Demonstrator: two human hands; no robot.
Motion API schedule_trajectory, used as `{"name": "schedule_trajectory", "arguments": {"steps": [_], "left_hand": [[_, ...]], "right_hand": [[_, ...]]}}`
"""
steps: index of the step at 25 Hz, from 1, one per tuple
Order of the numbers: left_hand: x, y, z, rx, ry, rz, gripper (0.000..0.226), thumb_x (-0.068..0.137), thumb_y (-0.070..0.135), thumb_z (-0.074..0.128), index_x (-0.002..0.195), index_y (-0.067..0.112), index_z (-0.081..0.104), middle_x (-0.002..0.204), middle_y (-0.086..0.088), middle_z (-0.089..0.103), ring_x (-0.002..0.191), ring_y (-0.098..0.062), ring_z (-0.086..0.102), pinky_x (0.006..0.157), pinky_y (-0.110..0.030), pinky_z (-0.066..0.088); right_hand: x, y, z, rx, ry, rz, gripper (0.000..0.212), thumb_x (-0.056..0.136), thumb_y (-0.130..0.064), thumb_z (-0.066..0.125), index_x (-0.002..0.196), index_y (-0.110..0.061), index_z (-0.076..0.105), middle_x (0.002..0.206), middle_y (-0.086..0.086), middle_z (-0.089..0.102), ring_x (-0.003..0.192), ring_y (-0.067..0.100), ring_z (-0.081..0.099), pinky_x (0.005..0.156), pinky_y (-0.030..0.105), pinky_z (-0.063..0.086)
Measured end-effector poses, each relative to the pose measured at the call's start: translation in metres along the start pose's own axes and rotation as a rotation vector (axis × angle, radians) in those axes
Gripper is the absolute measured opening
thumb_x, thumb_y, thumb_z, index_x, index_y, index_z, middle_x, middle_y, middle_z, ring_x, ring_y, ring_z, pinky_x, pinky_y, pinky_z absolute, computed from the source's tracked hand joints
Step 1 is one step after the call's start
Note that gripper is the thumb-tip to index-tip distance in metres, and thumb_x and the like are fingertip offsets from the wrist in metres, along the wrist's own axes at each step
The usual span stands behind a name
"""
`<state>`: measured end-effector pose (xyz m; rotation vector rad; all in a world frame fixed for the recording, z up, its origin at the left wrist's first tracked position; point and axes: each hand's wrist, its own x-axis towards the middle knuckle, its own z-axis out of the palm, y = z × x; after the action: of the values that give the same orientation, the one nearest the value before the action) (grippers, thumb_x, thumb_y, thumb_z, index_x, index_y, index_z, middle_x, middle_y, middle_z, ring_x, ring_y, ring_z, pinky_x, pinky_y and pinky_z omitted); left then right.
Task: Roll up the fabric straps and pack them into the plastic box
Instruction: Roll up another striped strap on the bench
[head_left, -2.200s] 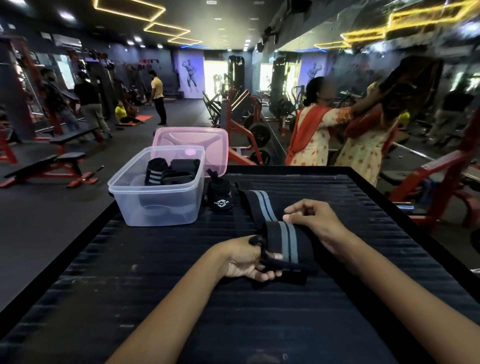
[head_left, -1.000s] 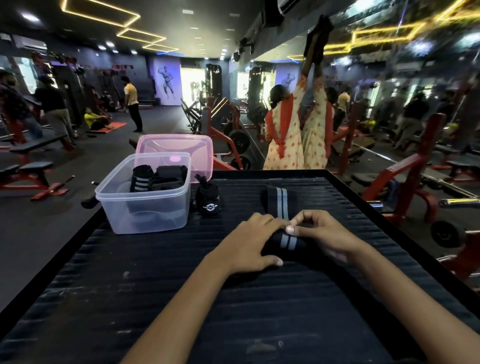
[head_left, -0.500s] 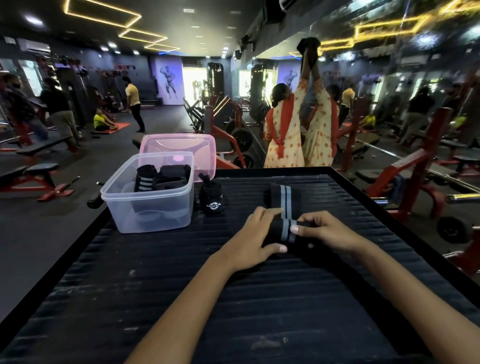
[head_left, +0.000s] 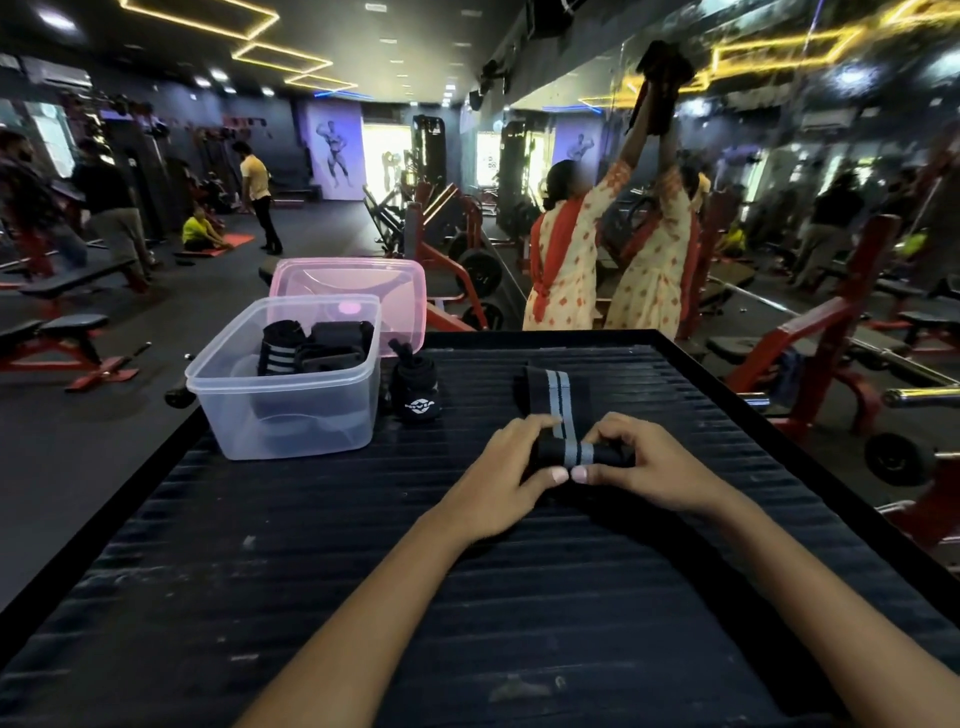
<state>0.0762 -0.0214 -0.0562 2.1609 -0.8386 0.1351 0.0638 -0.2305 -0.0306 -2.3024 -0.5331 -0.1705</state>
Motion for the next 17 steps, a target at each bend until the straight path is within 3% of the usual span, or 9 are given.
{"name": "schedule_trajectory", "arguments": {"steps": [2,5,7,10,13,15,17], "left_hand": [[-0.0024,0.0007,0.0021,0.052,0.013,0.055,0.046,0.09,0.023,0.062,0.132,0.03,0.042,0.115,0.008,0.047,0.103,0.0,0.046,0.089,-0.016,0.04],[-0.0021,0.0046,-0.0016,0.012,0.133,0.061,0.028,0.09,0.015,0.06,0.117,0.021,0.058,0.105,0.007,0.054,0.089,0.006,0.05,0.081,-0.008,0.038],[-0.0001,0.0034,-0.0045,-0.01,0.12,0.03,0.024,0.093,0.021,0.058,0.117,0.021,0.06,0.105,0.004,0.061,0.095,-0.001,0.055,0.086,-0.019,0.046],[0.001,0.0015,-0.0047,0.0,0.077,-0.008,0.034,0.096,0.03,0.052,0.13,0.022,0.054,0.12,0.003,0.061,0.112,-0.008,0.055,0.099,-0.032,0.045],[0.0002,0.0006,-0.0044,-0.01,0.043,-0.009,0.055,0.093,0.036,0.056,0.143,0.024,0.037,0.138,0.007,0.049,0.127,-0.005,0.044,0.107,-0.027,0.038],[-0.0006,-0.0013,-0.0036,0.006,0.058,0.03,0.047,0.089,0.03,0.064,0.132,0.026,0.046,0.124,0.008,0.054,0.115,-0.006,0.05,0.1,-0.029,0.044],[-0.001,-0.0016,-0.0046,0.026,0.094,0.033,0.027,0.088,0.028,0.065,0.113,0.025,0.055,0.106,0.009,0.057,0.099,-0.007,0.055,0.089,-0.035,0.05]], "right_hand": [[0.0007,0.0003,-0.0006,0.059,-0.006,0.063,0.03,0.075,-0.033,0.079,0.085,-0.007,0.067,0.092,0.014,0.059,0.076,0.017,0.057,0.071,0.028,0.042],[0.0003,-0.0038,0.0008,0.133,-0.049,0.098,0.033,0.073,-0.041,0.078,0.092,-0.015,0.069,0.095,0.004,0.066,0.084,0.01,0.063,0.078,0.03,0.047],[0.0,-0.0059,0.0007,0.05,-0.024,0.011,0.035,0.072,-0.035,0.082,0.1,-0.023,0.063,0.1,-0.007,0.066,0.092,0.008,0.062,0.083,0.027,0.048],[0.0,-0.007,0.0022,-0.033,0.029,-0.137,0.034,0.074,-0.027,0.082,0.095,-0.02,0.056,0.094,-0.009,0.061,0.087,0.01,0.058,0.078,0.031,0.049],[0.0017,-0.0061,-0.0008,-0.076,0.062,-0.09,0.033,0.073,-0.05,0.074,0.083,-0.022,0.058,0.08,-0.006,0.062,0.073,0.014,0.058,0.067,0.039,0.048],[0.0027,-0.007,-0.0034,-0.066,0.029,-0.045,0.035,0.075,-0.054,0.071,0.08,-0.02,0.062,0.081,-0.001,0.062,0.071,0.012,0.057,0.065,0.032,0.046],[0.0021,-0.0087,-0.0037,-0.03,-0.028,-0.018,0.031,0.08,-0.045,0.071,0.084,-0.015,0.064,0.085,0.0,0.06,0.068,0.002,0.052,0.062,0.019,0.041]]}}
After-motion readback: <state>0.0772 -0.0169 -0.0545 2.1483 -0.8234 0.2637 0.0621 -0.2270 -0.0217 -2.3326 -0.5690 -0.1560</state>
